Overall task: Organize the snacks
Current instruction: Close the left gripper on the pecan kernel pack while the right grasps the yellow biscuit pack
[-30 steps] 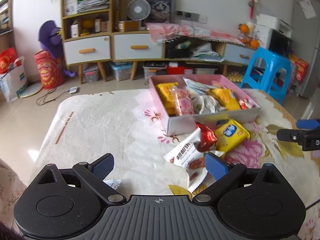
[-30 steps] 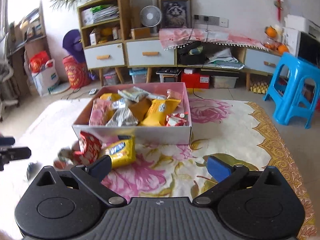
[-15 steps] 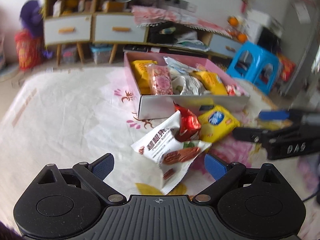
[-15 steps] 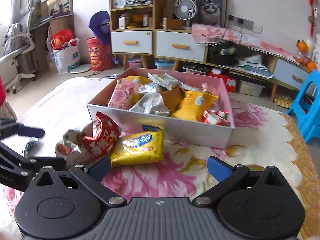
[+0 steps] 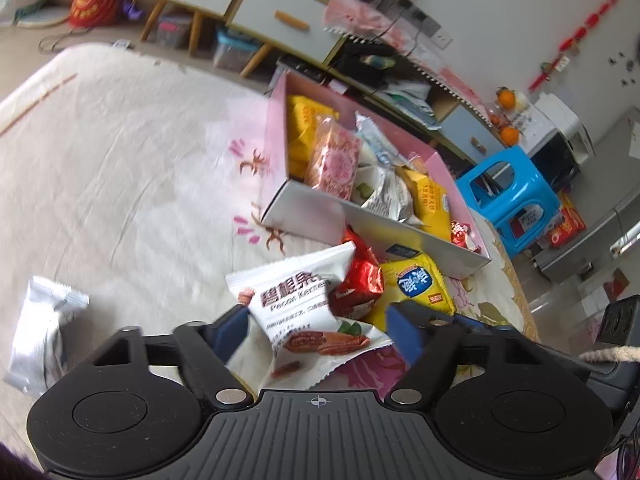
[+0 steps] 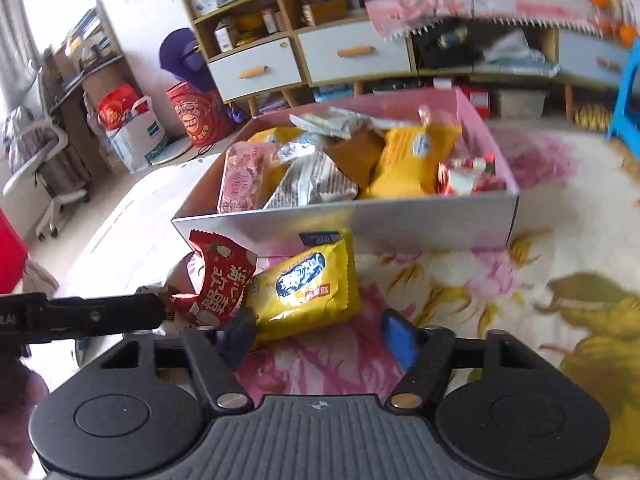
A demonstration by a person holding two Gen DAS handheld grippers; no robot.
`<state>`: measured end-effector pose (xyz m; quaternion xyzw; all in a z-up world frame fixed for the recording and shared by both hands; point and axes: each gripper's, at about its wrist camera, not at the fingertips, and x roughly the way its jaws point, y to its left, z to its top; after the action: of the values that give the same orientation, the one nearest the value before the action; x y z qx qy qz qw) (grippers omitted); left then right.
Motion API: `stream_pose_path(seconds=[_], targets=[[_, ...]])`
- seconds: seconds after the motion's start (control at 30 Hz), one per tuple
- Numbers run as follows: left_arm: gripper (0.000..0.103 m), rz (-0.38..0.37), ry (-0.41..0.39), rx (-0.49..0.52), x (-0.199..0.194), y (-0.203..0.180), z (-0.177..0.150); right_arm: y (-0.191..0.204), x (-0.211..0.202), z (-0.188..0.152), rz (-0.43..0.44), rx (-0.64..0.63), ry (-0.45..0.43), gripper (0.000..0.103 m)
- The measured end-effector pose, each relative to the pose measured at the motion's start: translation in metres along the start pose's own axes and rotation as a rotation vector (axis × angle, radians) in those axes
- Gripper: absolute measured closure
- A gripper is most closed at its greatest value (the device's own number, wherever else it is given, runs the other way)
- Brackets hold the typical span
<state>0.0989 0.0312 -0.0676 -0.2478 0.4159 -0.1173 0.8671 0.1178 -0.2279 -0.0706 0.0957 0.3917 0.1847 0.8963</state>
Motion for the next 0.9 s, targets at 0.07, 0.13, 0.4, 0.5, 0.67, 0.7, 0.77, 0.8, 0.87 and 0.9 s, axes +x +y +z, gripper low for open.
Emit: stream_pose_path(seconds=[0.07,0.13,0.4,0.5,0.67,0.7,0.77,0.8,0.87,0.9], targets=[[0.036,-0.007,0.001,-0.015,-0.001,0.001,-0.002,-0.003,0.0,0.001,0.022,0.052,0.0,0.056],[0.041,-0.008,0.001,-0.022,-0.003,0.001,-0.004,-0.006,0.0,0.003,0.043,0.091,0.002,0.065],[0.052,0.042,0.019,0.019,-0.013,-0.001,-0.003,-0.004,-0.012,0.001,0.081,0.124,0.011,0.085],[0.053,0.089,0.031,0.069,-0.021,-0.001,-0.002,-0.009,-0.019,-0.001,0.084,0.158,0.021,0.087],[0.053,0.167,0.049,0.15,-0.034,-0.003,-0.006,-0.015,-0.03,-0.008,0.09,0.215,0.043,0.087],[0.053,0.181,0.054,0.167,-0.036,-0.004,-0.008,-0.016,-0.032,-0.01,0.091,0.22,0.047,0.087],[0.053,0.205,0.065,0.203,-0.039,-0.007,-0.011,-0.016,-0.037,-0.014,0.095,0.232,0.057,0.087],[0.053,0.214,0.069,0.22,-0.041,-0.008,-0.013,-0.016,-0.039,-0.016,0.098,0.239,0.065,0.087],[0.053,0.228,0.075,0.25,-0.042,-0.011,-0.017,-0.015,-0.044,-0.022,0.106,0.249,0.082,0.086],[0.053,0.23,0.075,0.26,-0.043,-0.012,-0.018,-0.015,-0.046,-0.025,0.11,0.25,0.091,0.086]])
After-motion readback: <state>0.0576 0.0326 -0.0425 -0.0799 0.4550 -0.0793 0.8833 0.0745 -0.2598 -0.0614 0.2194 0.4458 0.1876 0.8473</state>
